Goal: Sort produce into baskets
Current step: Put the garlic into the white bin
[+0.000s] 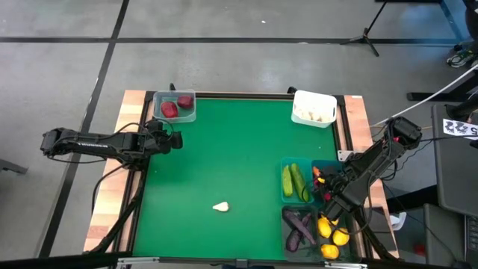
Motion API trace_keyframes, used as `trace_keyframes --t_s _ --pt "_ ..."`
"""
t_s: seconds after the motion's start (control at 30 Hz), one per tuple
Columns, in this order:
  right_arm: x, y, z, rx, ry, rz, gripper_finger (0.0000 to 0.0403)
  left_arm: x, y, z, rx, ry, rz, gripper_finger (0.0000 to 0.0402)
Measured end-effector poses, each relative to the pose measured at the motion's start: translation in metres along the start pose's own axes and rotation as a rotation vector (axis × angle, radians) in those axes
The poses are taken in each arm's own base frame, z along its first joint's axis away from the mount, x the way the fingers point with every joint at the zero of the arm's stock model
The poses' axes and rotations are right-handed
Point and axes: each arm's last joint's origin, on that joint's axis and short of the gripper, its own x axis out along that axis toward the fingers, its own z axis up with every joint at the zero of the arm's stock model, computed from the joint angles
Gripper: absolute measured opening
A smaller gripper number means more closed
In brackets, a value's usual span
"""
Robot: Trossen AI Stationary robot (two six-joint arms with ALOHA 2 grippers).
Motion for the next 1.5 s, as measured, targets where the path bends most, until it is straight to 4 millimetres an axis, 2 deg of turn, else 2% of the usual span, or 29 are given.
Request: trace_keyframes --t_s 0.13,0.3,0.4,0.57,0.73,1.0,1.13,1.3,1.4,1.5 --pt "-0.007 0.000 0.003 -0.033 -0.009 -0.017 0.0198 0.000 0.000 0.000 0.000 0.000 0.000 0.0345" --pt "-0.032 -0.001 0.015 -0.057 -0.097 -0.041 0.0198 0.000 0.000 0.000 -0.003 0.000 0.000 0.0345" --pt "-0.050 0.000 0.025 -0.067 -0.197 -0.008 0.0198 0.000 0.000 0.000 -0.005 0.000 0.000 0.0345" --pt "-0.074 0.010 0.040 -0.125 -0.460 0.157 0.0198 0.000 0.000 0.000 -0.008 0.000 0.000 0.0345" --pt "-0.086 0.029 0.057 -0.220 -0.602 0.229 0.0198 0.000 0.000 0.000 -0.029 0.000 0.000 0.0345" --pt "-0.084 0.075 0.090 -0.507 -0.607 0.318 0.0198 0.000 0.000 0.000 -0.048 0.000 0.000 0.0345" --pt "-0.089 0.096 0.112 -0.636 -0.639 0.463 0.0198 0.000 0.000 0.000 -0.049 0.000 0.000 0.0345" --pt "-0.099 0.113 0.131 -0.818 -0.703 0.716 0.0200 0.000 0.000 0.000 -0.049 0.000 0.000 0.0345" --pt "-0.105 0.121 0.138 -0.879 -0.760 0.867 0.0220 0.000 0.000 0.000 -0.047 0.000 0.000 0.0345" --pt "-0.104 0.132 0.139 -0.931 -0.800 0.950 0.0259 0.000 0.000 0.000 -0.045 0.000 0.000 0.0345"
